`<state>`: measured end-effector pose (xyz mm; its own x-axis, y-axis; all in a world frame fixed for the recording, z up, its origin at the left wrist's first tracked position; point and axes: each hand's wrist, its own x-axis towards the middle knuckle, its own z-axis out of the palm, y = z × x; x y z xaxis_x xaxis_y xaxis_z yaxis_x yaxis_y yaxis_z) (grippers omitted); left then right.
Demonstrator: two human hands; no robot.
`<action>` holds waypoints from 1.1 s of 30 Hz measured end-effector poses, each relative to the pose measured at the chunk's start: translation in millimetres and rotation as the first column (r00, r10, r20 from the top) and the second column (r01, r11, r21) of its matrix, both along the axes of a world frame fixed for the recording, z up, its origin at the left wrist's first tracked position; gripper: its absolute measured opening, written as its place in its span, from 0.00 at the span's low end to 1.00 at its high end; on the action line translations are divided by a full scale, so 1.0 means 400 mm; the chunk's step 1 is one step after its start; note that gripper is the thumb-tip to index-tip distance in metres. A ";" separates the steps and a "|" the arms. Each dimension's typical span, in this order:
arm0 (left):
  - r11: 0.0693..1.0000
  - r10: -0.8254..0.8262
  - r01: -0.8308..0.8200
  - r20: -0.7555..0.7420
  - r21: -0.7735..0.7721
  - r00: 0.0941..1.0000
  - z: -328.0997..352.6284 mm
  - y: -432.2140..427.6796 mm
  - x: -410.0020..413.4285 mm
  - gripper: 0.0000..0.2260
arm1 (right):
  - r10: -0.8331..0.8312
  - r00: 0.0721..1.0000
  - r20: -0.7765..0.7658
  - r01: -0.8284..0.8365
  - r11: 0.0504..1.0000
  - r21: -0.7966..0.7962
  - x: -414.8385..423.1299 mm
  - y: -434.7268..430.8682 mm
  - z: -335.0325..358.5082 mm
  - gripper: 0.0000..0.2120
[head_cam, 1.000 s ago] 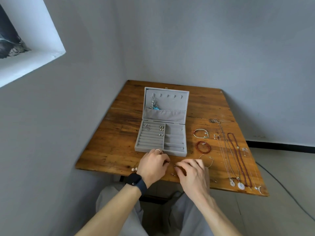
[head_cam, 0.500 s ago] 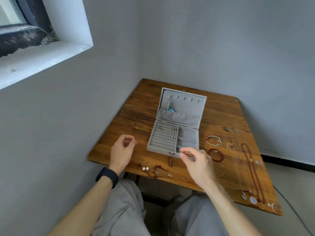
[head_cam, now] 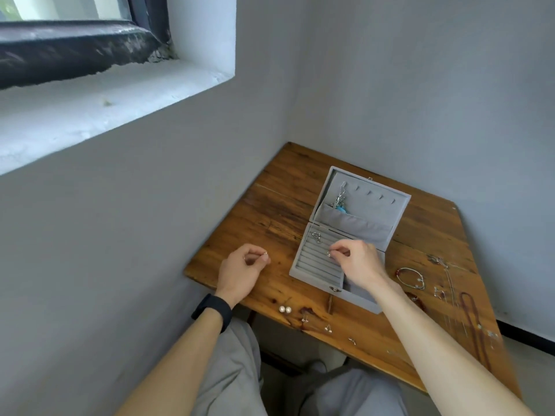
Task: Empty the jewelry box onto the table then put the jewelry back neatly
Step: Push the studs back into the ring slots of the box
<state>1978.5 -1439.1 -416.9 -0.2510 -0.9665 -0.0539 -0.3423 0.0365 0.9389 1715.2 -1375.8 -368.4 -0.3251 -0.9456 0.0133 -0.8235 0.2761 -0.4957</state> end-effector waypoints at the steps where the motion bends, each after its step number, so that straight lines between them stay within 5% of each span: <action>1: 1.000 0.001 0.000 0.008 -0.007 1.000 -0.002 -0.001 0.002 0.01 | 0.025 1.000 -0.018 -0.024 0.999 0.033 0.001 -0.011 -0.002 0.07; 18: 0.999 -0.006 0.008 0.059 -0.034 0.998 -0.022 -0.004 0.008 0.02 | 0.158 0.954 -0.254 -0.041 0.910 0.412 0.025 -0.109 0.067 0.06; 33: 1.000 -0.003 0.004 0.056 -0.016 0.998 -0.015 0.006 0.011 0.01 | 0.119 0.983 -0.138 -0.036 0.869 0.493 0.026 -0.139 0.093 0.08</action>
<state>1982.7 -1436.9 -422.9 -0.2513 -0.9665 -0.0527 -0.3941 0.0524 0.9176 1725.6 -1431.4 -331.4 -0.2831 -0.8669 -0.4103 -0.9081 0.3799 -0.1761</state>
